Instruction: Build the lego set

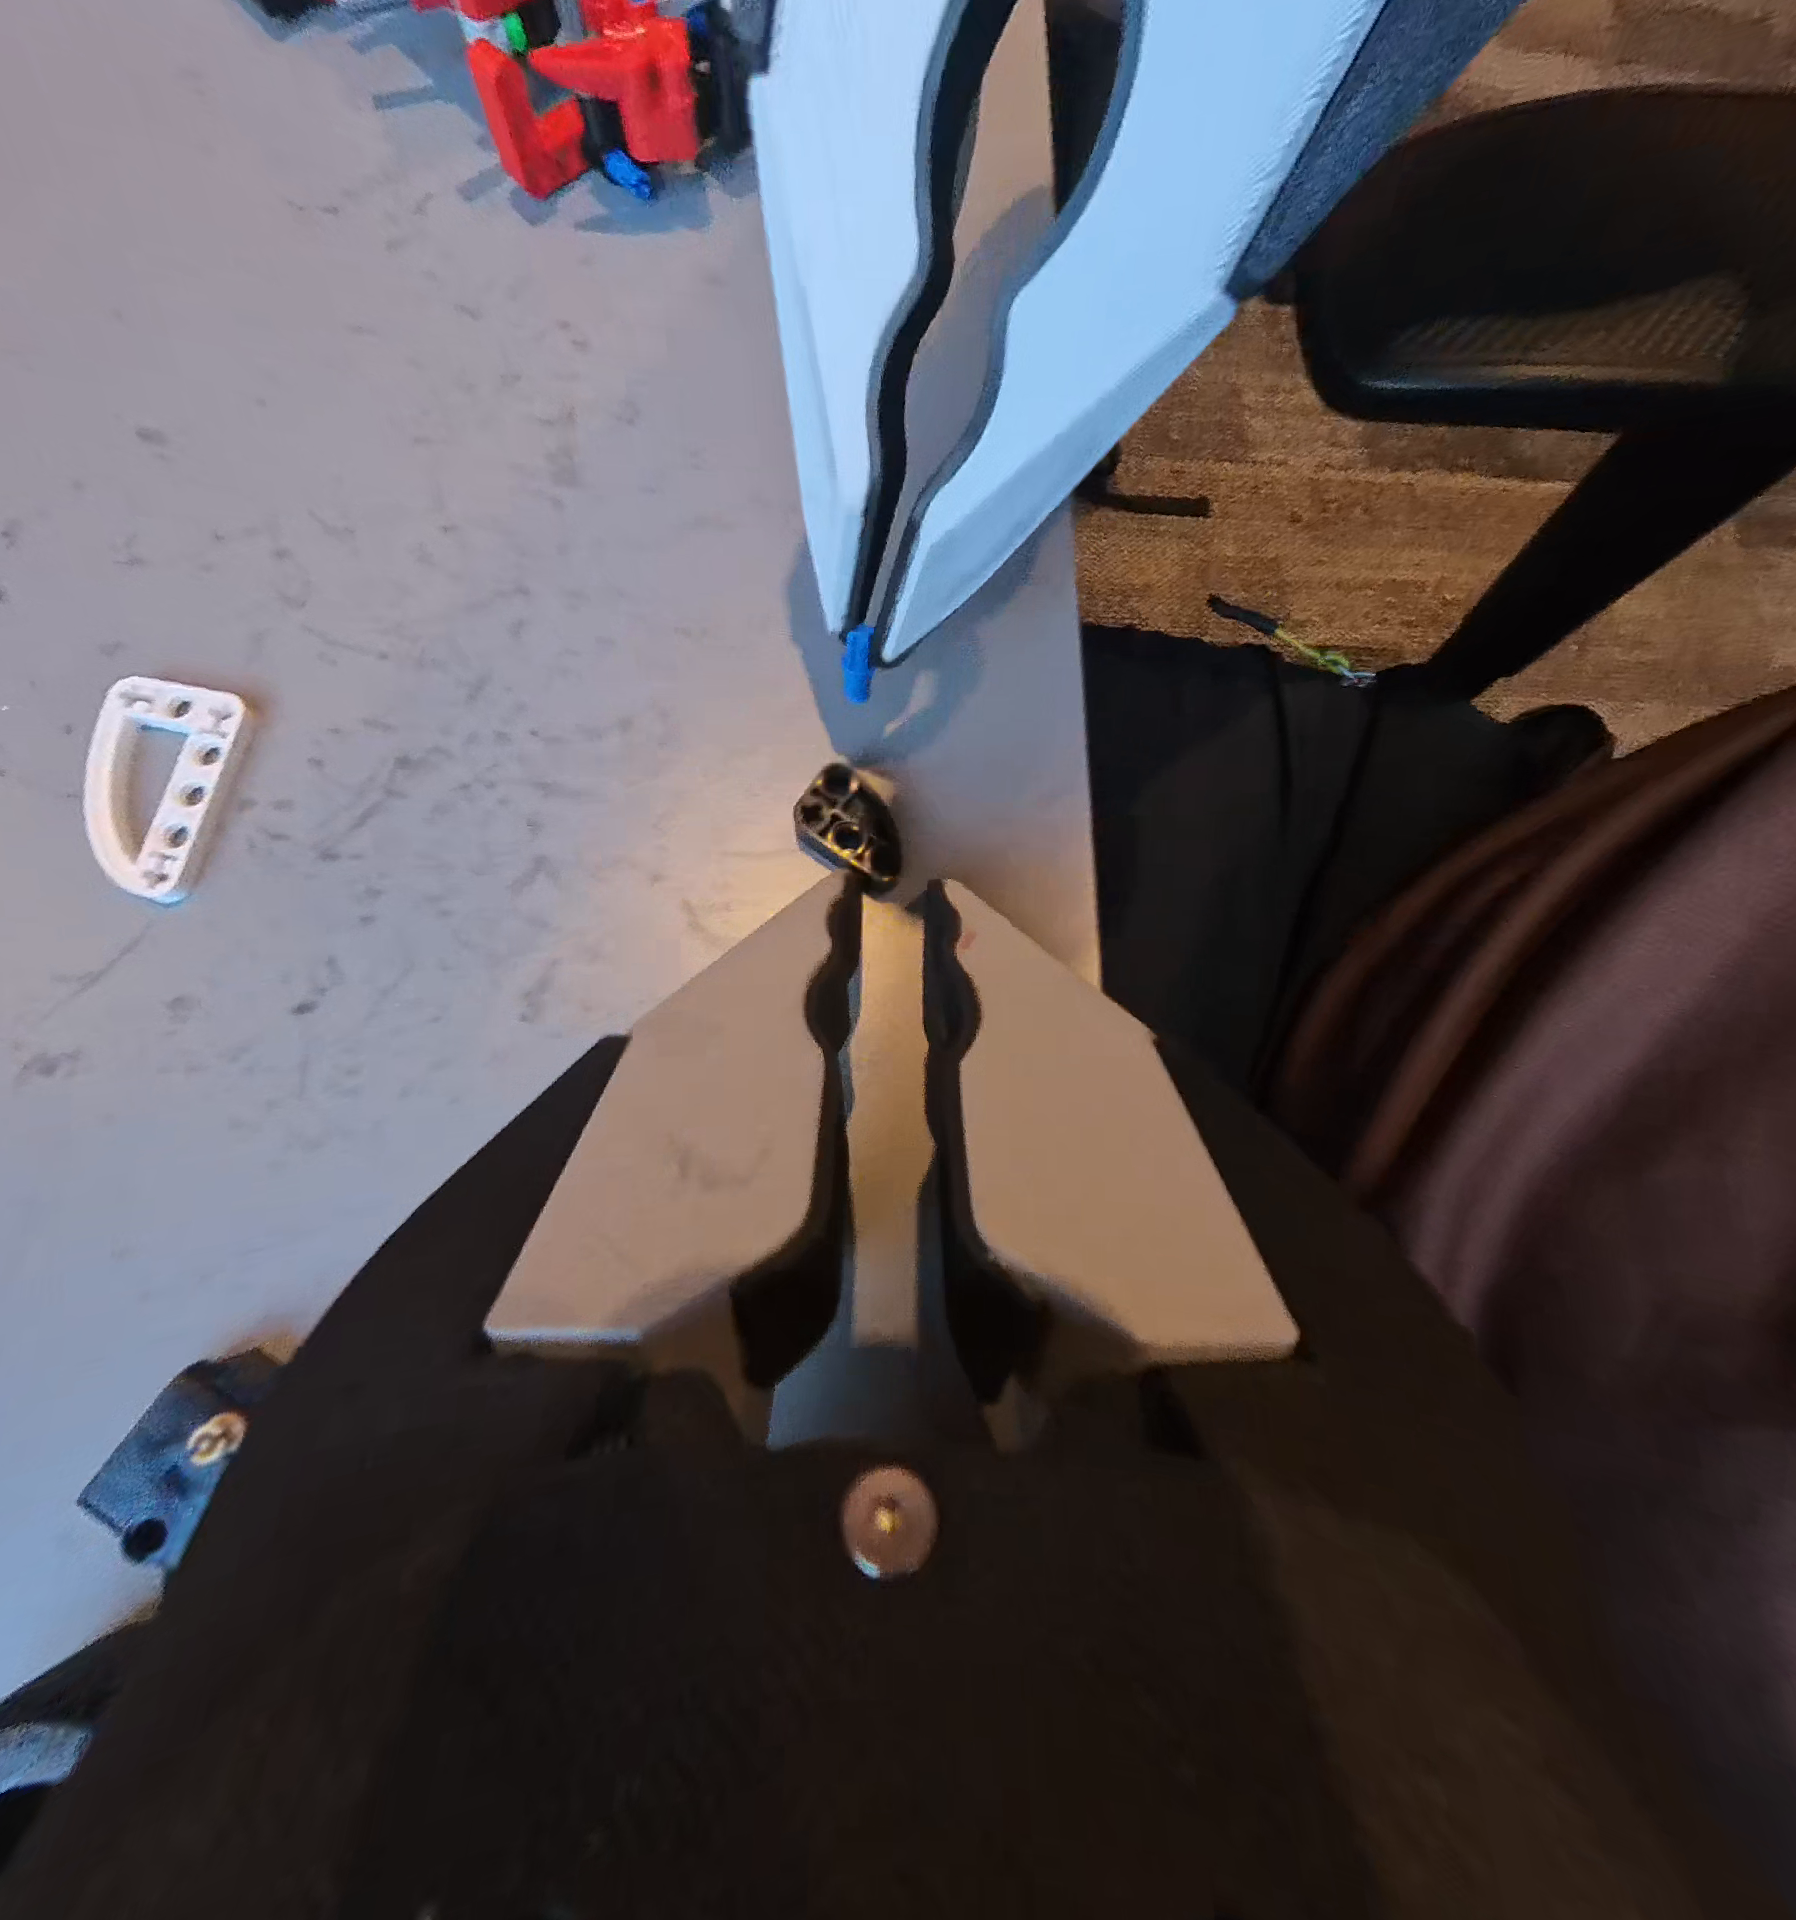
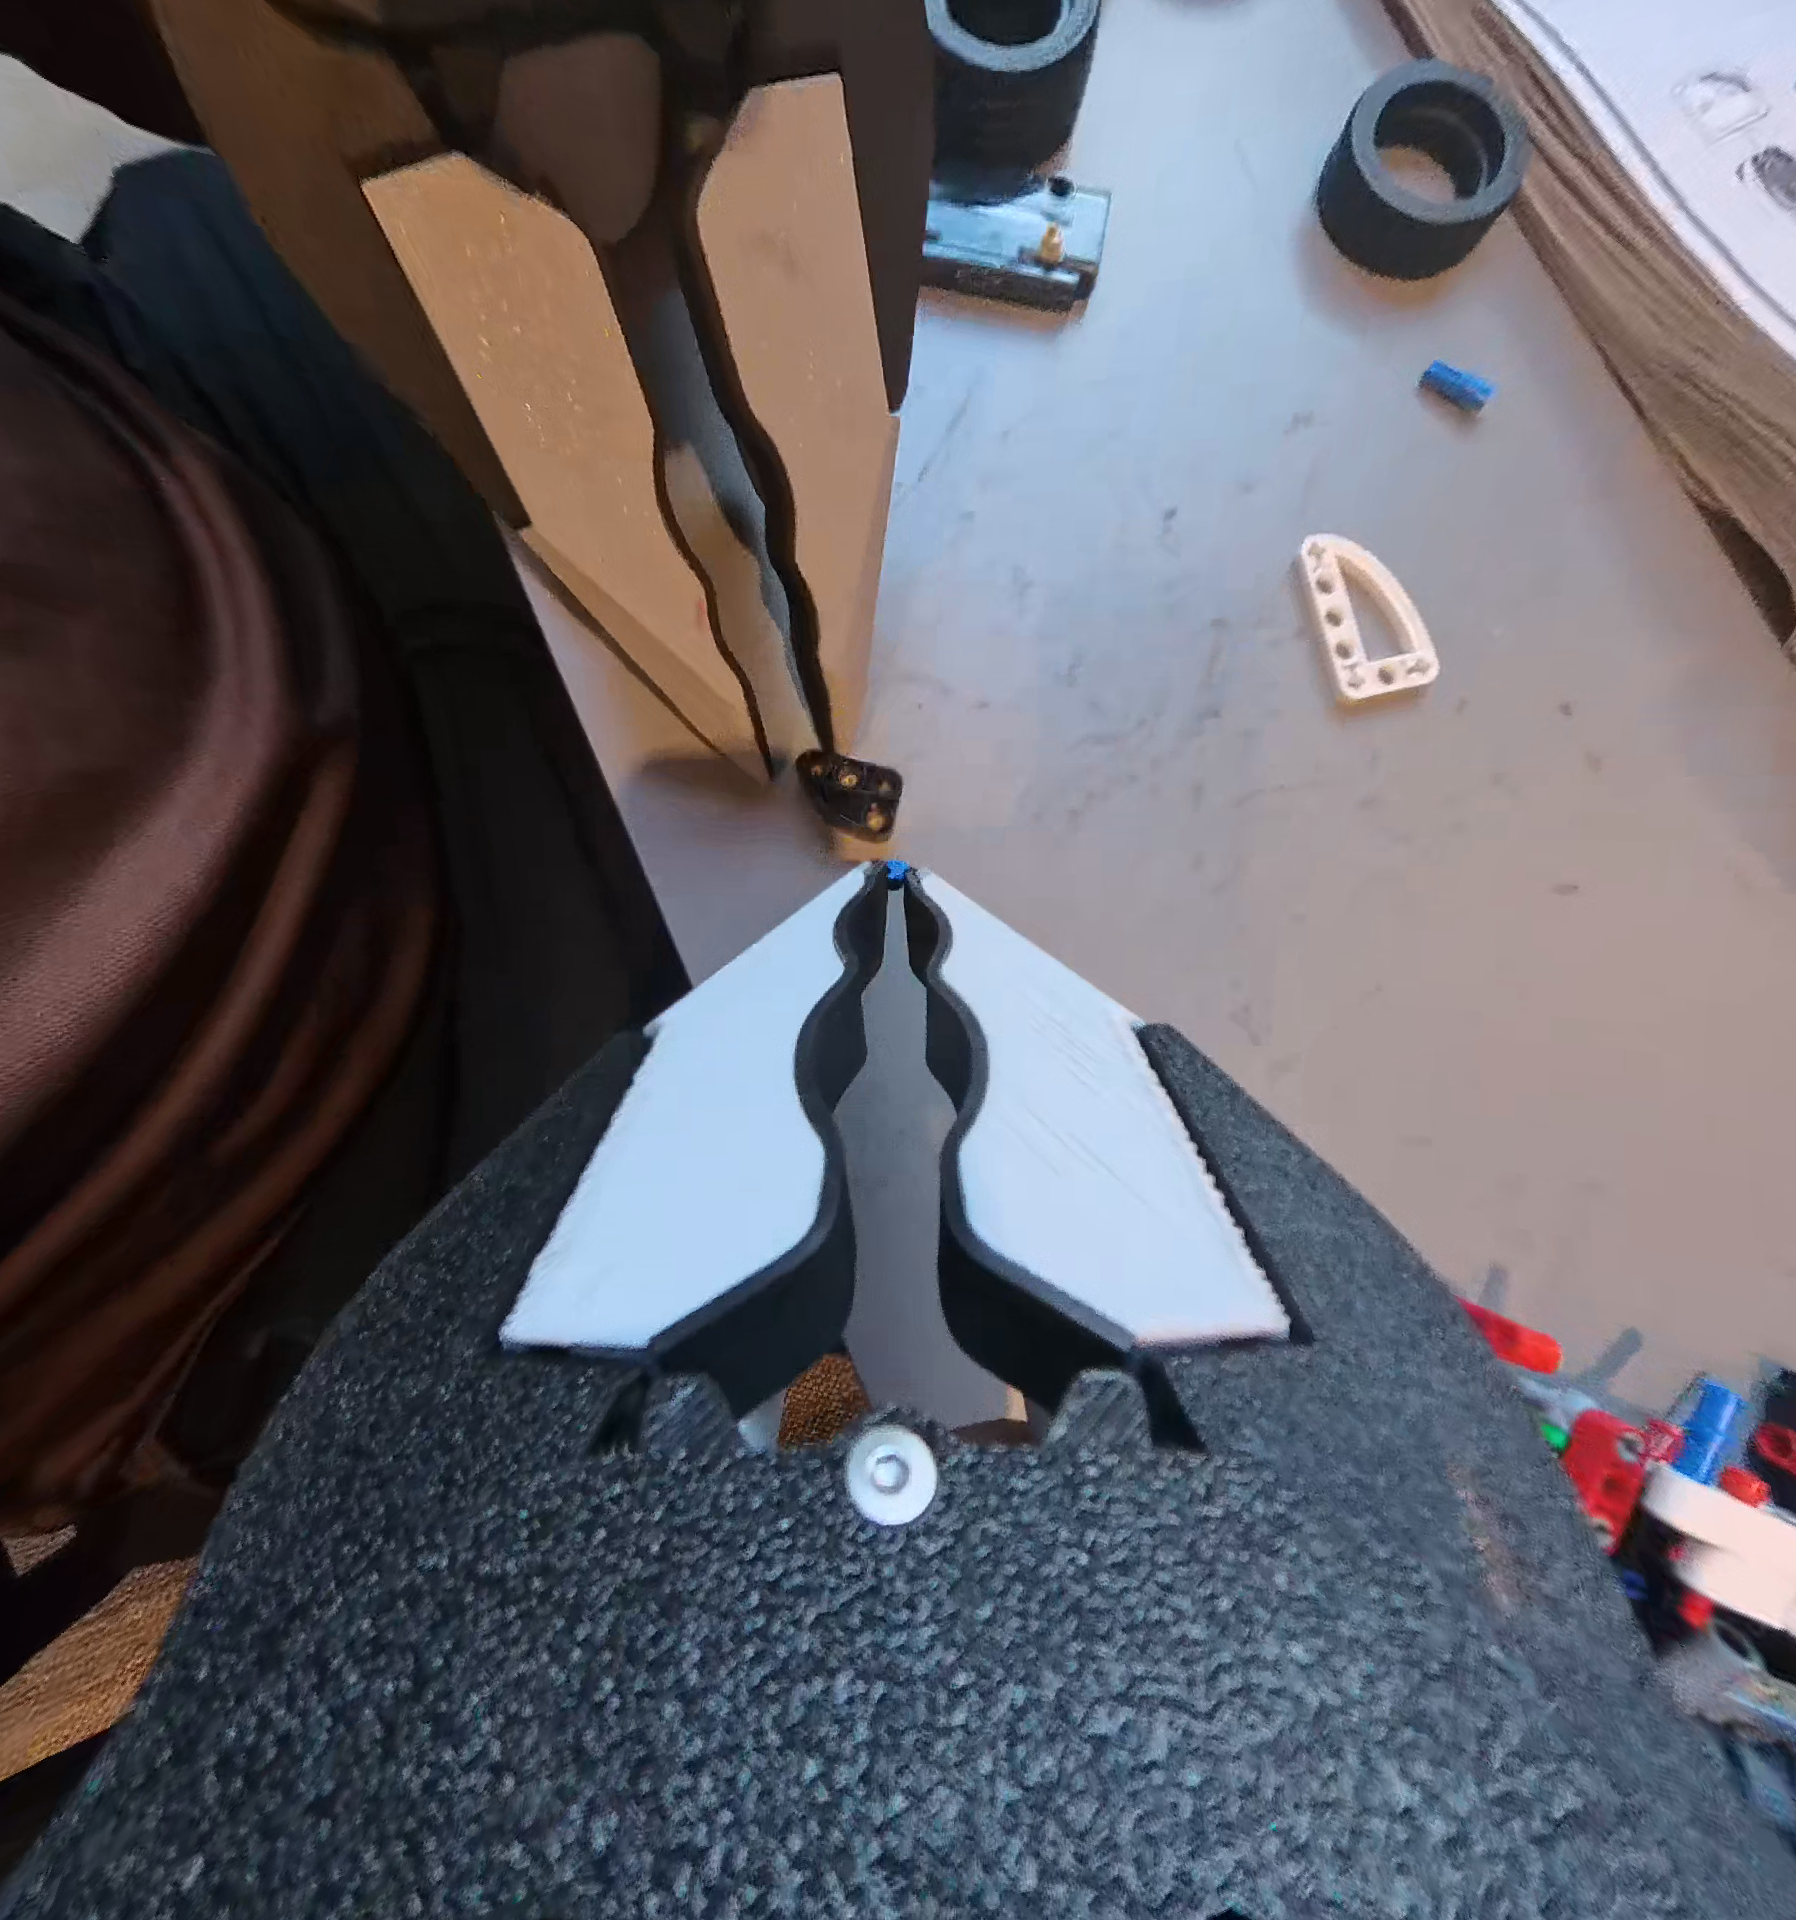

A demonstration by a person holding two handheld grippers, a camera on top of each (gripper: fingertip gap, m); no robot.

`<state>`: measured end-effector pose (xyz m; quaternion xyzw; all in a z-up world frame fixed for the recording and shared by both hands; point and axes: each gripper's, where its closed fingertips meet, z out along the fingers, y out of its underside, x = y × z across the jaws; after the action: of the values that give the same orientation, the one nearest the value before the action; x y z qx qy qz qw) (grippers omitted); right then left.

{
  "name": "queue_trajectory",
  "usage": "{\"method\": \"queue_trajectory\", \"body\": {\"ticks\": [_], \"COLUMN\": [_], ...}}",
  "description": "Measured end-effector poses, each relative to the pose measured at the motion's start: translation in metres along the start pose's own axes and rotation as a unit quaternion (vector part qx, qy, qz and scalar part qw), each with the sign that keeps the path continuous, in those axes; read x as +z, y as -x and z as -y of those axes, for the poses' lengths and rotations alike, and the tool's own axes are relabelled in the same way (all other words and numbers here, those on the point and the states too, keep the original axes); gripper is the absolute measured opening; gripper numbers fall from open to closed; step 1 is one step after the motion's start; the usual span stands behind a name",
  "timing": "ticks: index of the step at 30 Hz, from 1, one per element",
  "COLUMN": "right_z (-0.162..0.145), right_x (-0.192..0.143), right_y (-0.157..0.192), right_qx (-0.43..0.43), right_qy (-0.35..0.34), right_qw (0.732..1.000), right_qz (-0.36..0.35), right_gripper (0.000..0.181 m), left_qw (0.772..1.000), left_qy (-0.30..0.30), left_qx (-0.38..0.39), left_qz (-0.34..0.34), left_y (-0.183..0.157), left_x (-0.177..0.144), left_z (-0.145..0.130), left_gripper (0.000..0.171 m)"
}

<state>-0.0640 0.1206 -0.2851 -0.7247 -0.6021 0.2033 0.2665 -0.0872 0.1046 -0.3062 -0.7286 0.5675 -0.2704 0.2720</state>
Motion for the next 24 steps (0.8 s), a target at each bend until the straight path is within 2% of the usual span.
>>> {"method": "queue_trajectory", "body": {"ticks": [5, 8, 11, 15, 24], "right_z": [-0.002, -0.003, 0.001, 0.003, -0.005], "right_x": [0.001, -0.001, -0.003, 0.001, -0.001], "right_y": [0.006, 0.009, 0.014, 0.017, 0.015], "right_qx": [0.012, 0.012, 0.017, 0.013, 0.017], "right_qy": [-0.015, -0.022, -0.038, -0.041, -0.034], "right_qw": [1.0, 1.0, 0.999, 0.999, 0.999], "right_qz": [0.002, 0.004, 0.016, 0.021, 0.015], "right_gripper": [0.003, 0.003, 0.003, 0.003, 0.003], "left_qw": [0.999, 1.0, 0.999, 0.997, 0.976], "left_qy": [-0.024, -0.029, -0.027, -0.013, 0.017], "left_qx": [0.016, 0.007, 0.012, 0.075, 0.209], "left_qz": [-0.038, -0.01, 0.017, -0.004, -0.062], "left_y": [-0.024, -0.012, 0.003, 0.005, 0.008], "left_x": [0.001, -0.006, -0.01, 0.004, 0.005], "left_z": [0.014, 0.016, 0.014, 0.013, 0.014], "left_gripper": [0.009, 0.009, 0.022, 0.033, 0.036]}}
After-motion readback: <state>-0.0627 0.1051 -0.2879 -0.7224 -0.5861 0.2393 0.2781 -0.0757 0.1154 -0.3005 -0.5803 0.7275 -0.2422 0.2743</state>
